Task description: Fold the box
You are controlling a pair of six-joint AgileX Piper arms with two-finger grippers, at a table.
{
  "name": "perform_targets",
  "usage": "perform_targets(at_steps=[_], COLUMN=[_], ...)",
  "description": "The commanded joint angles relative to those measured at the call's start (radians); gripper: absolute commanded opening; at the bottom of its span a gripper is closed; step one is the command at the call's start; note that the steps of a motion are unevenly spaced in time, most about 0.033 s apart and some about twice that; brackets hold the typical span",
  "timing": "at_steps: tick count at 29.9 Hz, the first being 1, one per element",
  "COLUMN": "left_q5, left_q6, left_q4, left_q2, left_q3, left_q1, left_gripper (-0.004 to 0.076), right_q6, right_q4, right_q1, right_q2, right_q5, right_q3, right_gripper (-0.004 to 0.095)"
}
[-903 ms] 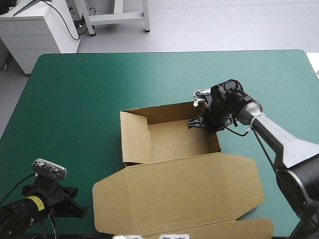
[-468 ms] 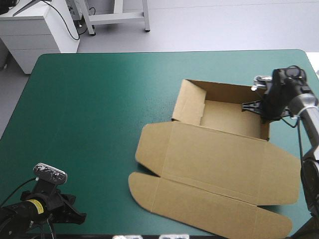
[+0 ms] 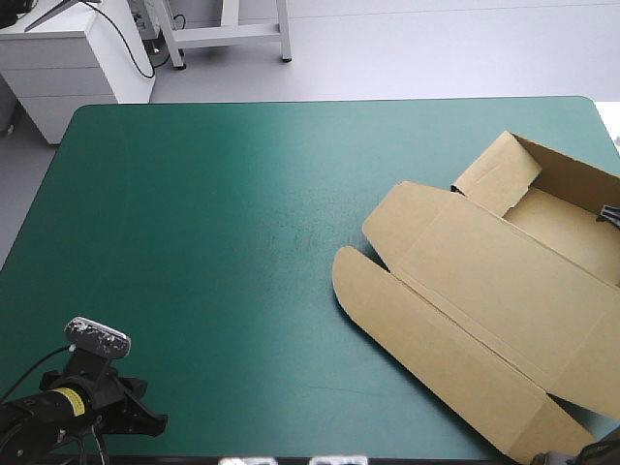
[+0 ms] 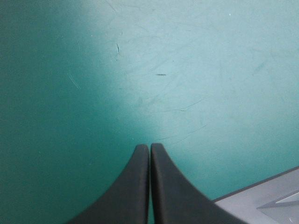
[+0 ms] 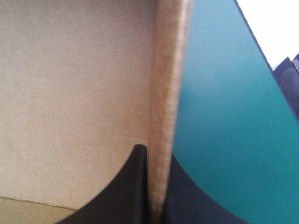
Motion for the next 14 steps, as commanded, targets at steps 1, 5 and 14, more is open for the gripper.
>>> perform_targets(at_steps=[1, 5, 14], left_q5=[-0.062, -0.104, -0.105], left_q6=[-0.006, -0.006, -0.006], left_q4=[-0.009, -0.009, -0.009], left_q2=[0.007, 0.007, 0.007], left_q3=[-0.027, -0.001, 0.023], left_q1=[-0.001, -0.001, -0.001], left_gripper=[-0.0008, -0.0008, -0.0008], right_q6=[-0.051, -0.051, -0.051], right_q4=[-0.018, -0.018, -0.088], right_q1=[-0.031, -0.031, -0.031], right_q2=[-0.052, -0.052, -0.052], right_q5=[-0.001, 0.008, 0.025], right_q3=[-0.026, -0.026, -0.029], right_gripper=[-0.0020, 0.0014, 0.0477])
